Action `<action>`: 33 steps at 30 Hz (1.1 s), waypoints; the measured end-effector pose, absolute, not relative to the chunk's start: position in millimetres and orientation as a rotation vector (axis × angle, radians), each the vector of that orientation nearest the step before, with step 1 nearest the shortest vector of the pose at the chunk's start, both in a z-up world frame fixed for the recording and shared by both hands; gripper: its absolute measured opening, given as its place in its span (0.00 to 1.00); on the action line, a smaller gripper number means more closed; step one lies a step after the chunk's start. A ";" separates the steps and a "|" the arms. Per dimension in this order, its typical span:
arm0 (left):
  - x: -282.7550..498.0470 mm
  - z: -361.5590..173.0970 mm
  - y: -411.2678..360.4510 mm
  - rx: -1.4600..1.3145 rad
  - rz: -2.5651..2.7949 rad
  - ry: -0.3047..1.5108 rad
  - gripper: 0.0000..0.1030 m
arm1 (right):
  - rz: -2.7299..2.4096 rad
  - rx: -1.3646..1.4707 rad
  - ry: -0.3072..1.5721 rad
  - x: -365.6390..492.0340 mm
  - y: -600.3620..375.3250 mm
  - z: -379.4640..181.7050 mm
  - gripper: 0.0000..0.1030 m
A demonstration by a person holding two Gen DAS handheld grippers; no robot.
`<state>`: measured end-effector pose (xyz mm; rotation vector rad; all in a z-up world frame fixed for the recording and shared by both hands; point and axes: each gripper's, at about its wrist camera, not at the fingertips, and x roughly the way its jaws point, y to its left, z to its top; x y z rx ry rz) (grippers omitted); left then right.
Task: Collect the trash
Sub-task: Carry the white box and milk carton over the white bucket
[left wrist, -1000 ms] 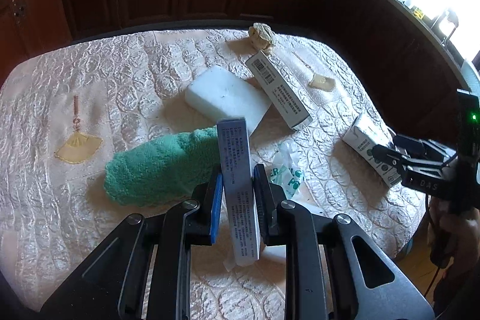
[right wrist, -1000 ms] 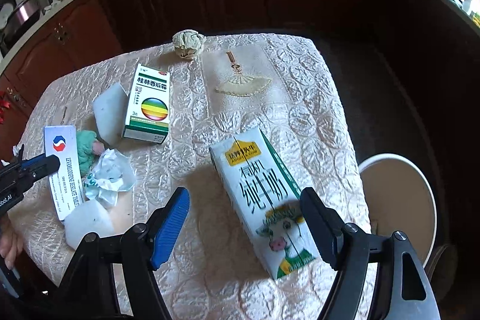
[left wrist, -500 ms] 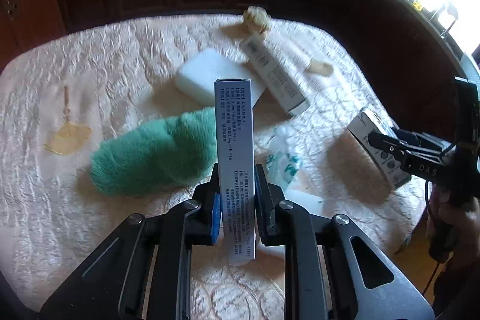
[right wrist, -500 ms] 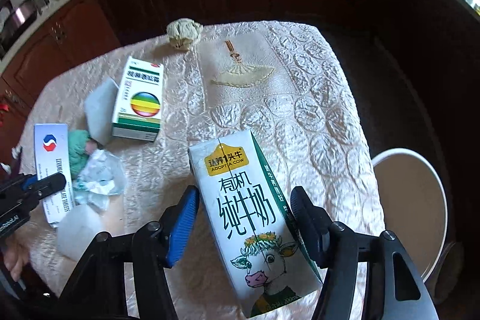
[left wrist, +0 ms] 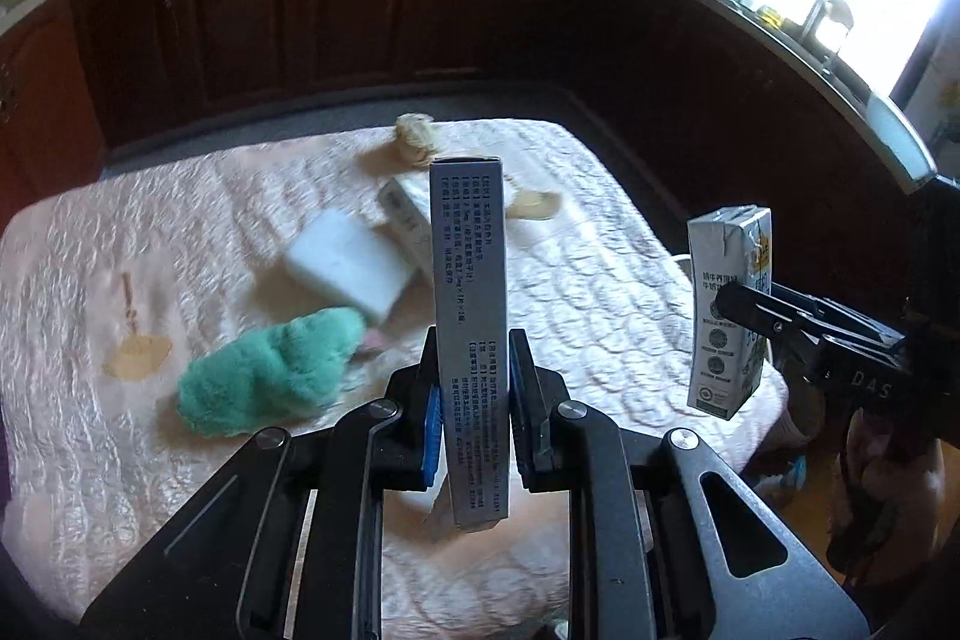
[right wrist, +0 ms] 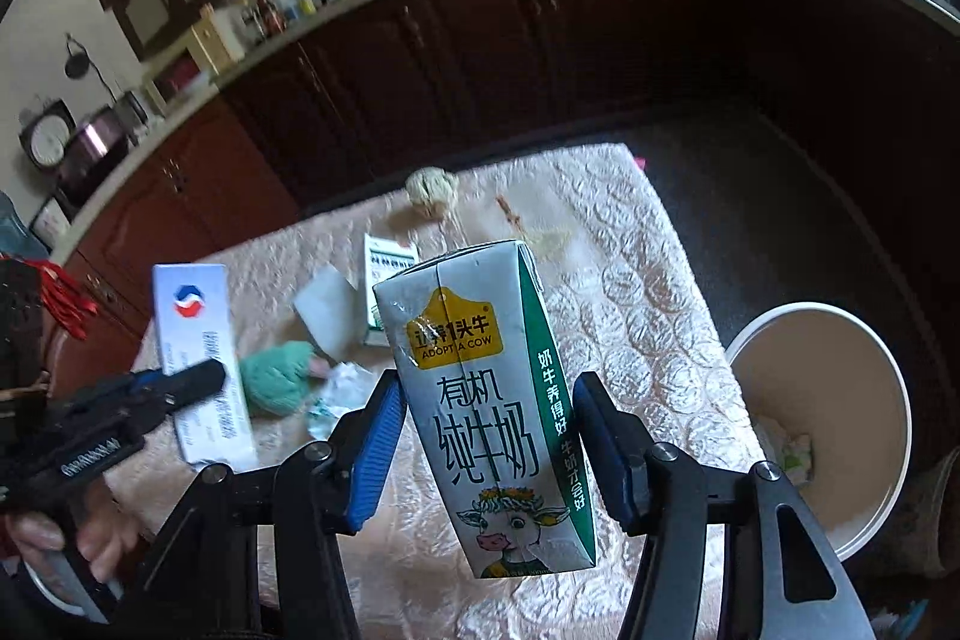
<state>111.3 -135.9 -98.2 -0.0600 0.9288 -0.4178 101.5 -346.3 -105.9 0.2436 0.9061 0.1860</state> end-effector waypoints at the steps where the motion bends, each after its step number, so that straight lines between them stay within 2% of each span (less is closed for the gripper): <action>1: 110.9 -96.6 -141.2 -0.056 -0.427 0.927 0.16 | 0.183 0.244 0.898 98.6 -348.4 -102.3 0.54; 18: 105.7 -84.0 -260.3 0.070 -0.592 0.907 0.16 | 0.004 0.332 0.839 52.6 -436.2 -81.9 0.54; 33: 116.2 -99.7 -366.0 0.132 -0.712 0.937 0.16 | -0.196 0.408 0.865 30.4 -523.4 -105.1 0.53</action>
